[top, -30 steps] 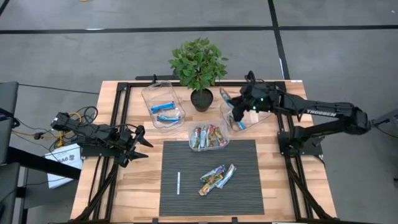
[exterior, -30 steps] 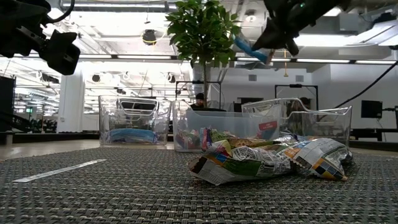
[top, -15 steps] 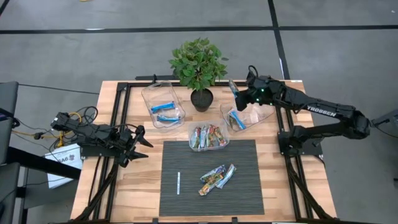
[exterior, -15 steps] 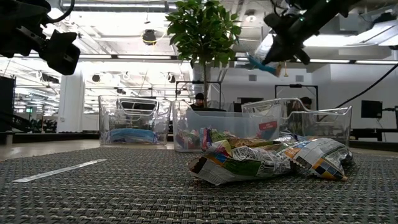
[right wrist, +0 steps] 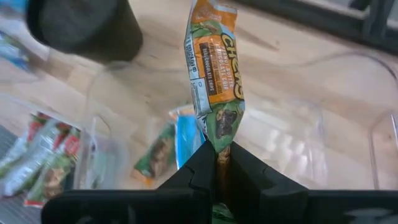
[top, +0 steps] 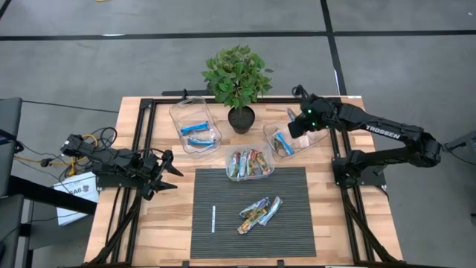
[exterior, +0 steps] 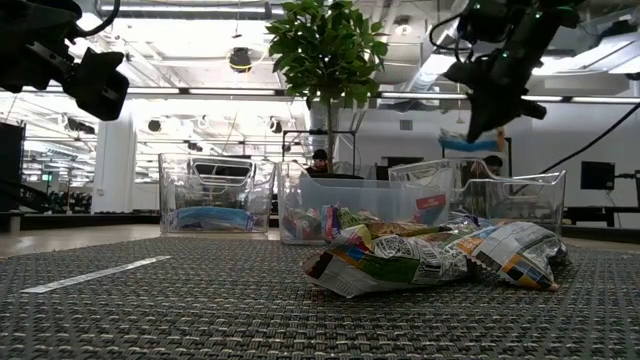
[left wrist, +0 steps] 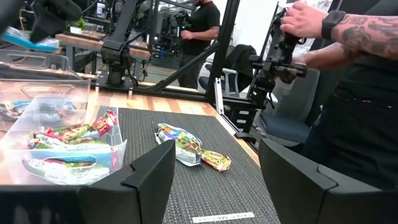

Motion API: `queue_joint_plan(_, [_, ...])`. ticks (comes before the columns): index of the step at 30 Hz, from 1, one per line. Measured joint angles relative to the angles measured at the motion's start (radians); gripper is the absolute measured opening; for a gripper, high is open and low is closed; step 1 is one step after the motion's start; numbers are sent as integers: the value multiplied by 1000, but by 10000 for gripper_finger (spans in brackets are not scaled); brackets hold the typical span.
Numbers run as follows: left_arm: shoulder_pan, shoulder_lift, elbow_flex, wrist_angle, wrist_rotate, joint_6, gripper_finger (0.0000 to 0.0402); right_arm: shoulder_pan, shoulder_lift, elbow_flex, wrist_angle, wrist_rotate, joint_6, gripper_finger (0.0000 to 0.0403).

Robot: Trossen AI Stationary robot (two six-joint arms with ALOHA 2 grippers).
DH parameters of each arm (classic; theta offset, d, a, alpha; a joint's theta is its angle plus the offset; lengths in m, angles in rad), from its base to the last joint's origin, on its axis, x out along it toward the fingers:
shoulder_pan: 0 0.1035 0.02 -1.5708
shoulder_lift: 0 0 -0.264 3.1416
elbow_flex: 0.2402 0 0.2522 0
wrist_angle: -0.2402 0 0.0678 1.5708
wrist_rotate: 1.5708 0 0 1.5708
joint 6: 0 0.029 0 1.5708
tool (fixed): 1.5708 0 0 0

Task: Pick and place Granola Bars by type
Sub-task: Put the yellow granola bar into the right transparent bin

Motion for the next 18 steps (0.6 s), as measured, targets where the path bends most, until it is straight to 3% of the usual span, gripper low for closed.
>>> queue_joint_plan(11, [0,0,0,0,0,-3,224,33,2,-53,7,-30,68,23])
queue_joint_plan(18, [0,0,0,0,0,-3,224,58,69,-89,46,-30,60,23])
